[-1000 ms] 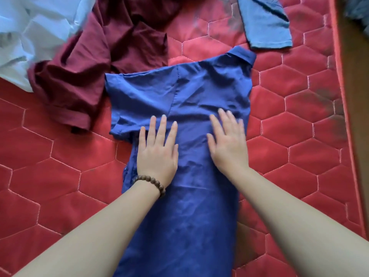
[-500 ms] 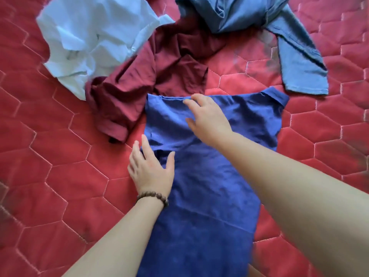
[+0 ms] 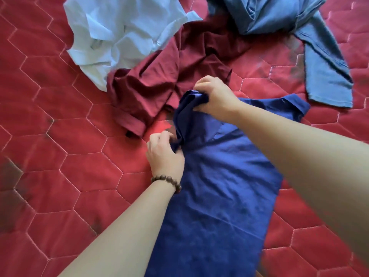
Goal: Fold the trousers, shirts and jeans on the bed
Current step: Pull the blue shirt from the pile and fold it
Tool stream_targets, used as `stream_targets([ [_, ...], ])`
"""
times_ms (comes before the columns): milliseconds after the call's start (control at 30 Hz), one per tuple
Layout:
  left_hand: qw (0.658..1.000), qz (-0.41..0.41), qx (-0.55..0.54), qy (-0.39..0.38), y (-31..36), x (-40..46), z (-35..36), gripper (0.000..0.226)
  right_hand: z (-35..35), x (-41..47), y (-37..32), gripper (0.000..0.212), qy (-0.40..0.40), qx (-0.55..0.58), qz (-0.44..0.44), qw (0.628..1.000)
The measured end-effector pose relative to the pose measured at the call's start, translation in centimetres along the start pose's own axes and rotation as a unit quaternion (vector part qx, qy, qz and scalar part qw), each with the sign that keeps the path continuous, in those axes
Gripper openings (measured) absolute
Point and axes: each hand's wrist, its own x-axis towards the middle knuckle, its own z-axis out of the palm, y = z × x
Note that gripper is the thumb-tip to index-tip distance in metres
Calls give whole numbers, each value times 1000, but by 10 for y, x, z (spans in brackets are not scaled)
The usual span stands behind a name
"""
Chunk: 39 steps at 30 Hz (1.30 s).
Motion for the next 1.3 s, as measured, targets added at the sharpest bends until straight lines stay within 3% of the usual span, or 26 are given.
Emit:
stream_targets([
  [67,987,161,7,-21,-3,-11,-5,26,-20,-40,8,22,22,22,-25,999],
  [167,945,311,76,-73,-13,-27,-7,46,-27,-107,35,41,-75,-52,34,995],
  [233,931,328,124,-97,-21,-32,-5,65,-19,-137,56,56,-124,-58,115,984],
  [367,944,269,146,-124,-24,-26,-6,78,9,-146,69,31,45,47,331,941],
  [467,941,279,112,-154,-22,-20,-3,70,32,-129,60,41,55,88,399,911],
  [567,933,302,74,-179,-24,-17,-3,65,41,-113,44,28,36,96,400,911],
  [667,930,313,65,-183,-29,-14,-5,56,35,-113,40,17,94,136,410,897],
  [767,901,384,89,-179,-36,-11,-6,42,25,-133,43,11,134,196,414,879],
  [933,855,463,177,-152,-42,-9,-10,46,38,-162,43,25,4,135,412,901],
  [1067,817,509,191,-192,-34,-7,-10,40,42,-159,42,13,61,201,414,886],
  [1200,803,507,198,-242,-31,-9,-14,44,42,-154,33,26,123,31,437,890],
  [1300,788,553,132,-235,-22,-15,-8,38,50,-146,16,15,191,-85,245,947],
])
